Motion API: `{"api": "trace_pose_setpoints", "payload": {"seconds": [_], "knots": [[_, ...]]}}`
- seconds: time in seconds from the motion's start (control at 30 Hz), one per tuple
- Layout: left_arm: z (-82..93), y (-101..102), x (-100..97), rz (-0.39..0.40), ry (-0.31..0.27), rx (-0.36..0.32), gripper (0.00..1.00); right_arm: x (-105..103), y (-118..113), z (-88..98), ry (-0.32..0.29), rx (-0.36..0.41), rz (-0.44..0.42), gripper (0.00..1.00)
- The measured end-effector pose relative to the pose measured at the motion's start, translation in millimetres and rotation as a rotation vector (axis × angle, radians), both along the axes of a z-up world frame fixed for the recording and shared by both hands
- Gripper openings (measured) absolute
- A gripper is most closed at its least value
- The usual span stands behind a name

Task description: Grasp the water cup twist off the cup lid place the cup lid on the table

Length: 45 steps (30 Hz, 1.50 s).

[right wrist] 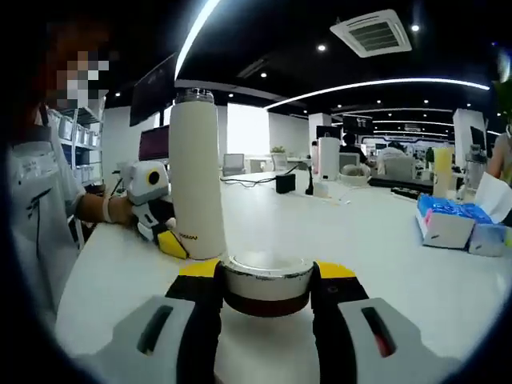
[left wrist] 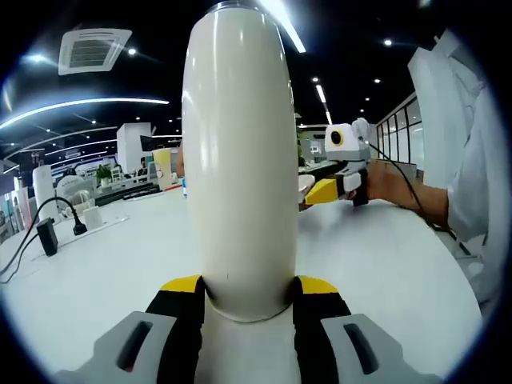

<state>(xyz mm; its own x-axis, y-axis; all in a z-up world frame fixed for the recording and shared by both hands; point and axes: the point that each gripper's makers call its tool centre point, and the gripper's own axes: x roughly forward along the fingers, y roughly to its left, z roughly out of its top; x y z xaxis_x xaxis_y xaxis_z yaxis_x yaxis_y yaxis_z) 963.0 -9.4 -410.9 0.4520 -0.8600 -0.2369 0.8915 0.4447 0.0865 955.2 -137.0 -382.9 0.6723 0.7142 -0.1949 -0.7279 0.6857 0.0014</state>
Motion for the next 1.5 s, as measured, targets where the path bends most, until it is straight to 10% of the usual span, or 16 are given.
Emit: {"api": "trace_pose_setpoints", "payload": {"seconds": [1.5], "knots": [[0.1, -0.3, 0.0, 0.003, 0.001, -0.001, 0.45, 1.0, -10.2, -31.4, 0.107, -0.082, -0.018, 0.46]]}}
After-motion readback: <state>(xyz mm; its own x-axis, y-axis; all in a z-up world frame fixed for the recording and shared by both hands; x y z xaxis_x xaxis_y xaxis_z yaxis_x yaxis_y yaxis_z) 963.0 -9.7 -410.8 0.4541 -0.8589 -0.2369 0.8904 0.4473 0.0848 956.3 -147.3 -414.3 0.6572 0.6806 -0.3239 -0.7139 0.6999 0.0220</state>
